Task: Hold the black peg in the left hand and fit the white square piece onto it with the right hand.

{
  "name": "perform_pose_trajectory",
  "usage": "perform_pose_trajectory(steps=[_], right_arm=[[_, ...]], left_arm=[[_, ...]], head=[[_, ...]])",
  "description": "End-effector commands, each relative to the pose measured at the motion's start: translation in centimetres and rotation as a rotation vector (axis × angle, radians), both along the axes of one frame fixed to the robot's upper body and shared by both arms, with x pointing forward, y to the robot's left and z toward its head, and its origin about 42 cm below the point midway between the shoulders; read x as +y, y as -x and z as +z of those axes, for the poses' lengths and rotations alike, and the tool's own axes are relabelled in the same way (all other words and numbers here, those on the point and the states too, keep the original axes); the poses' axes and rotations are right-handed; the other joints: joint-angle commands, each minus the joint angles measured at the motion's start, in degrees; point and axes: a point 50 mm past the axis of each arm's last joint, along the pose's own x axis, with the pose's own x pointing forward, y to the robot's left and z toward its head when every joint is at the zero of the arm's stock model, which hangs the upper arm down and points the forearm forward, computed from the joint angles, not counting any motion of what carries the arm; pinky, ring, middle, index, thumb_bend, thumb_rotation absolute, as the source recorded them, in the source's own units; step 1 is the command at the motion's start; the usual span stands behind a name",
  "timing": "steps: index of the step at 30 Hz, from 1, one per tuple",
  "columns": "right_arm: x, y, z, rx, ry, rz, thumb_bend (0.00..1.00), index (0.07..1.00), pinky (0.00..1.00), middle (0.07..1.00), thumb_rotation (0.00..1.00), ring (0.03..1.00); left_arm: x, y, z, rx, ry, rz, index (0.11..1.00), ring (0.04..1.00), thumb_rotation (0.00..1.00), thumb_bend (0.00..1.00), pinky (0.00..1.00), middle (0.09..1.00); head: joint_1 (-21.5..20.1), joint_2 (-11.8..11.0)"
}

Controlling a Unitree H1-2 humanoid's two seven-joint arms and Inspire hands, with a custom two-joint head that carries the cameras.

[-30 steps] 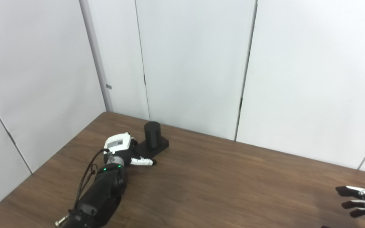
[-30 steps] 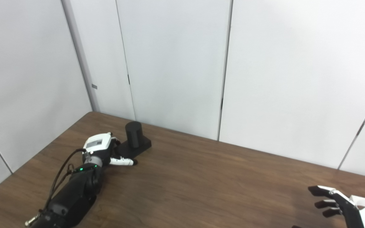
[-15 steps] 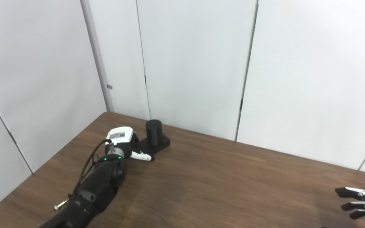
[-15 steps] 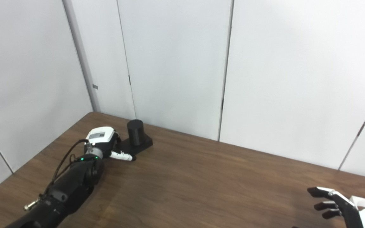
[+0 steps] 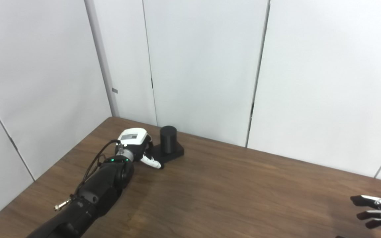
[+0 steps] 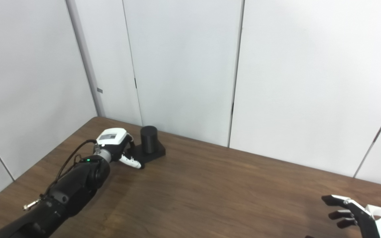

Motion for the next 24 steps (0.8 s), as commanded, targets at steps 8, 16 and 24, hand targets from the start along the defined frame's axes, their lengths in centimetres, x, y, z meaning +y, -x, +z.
perform_pose_trajectory(steps=[8, 16, 24], right_arm=[[-0.1, -0.7, 1.5, -0.059, -0.031, 0.018, 0.67, 0.67, 0.5, 0.705, 0.0, 0.596], [-0.2, -0.7, 1.4, -0.036, -0.087, 0.026, 0.64, 0.692, 0.52, 0.733, 0.0, 0.635], [-0.3, -1.0, 0.7, -0.029, -0.102, 0.026, 0.62, 0.705, 0.54, 0.744, 0.0, 0.65]], left_arm=[[-2.6, 1.3, -2.2, 0.035, 0.037, -0.196, 0.483, 0.917, 0.05, 0.52, 0.9, 0.87], [-4.5, 2.5, -3.3, 0.054, 0.066, -0.342, 0.484, 0.916, 0.06, 0.52, 0.92, 0.872], [-6.9, 3.8, -4.1, 0.079, 0.146, -0.565, 0.487, 0.916, 0.06, 0.52, 0.88, 0.871]], head=[[-0.87, 0.23], [-2.8, 0.8], [-5.56, 1.42]])
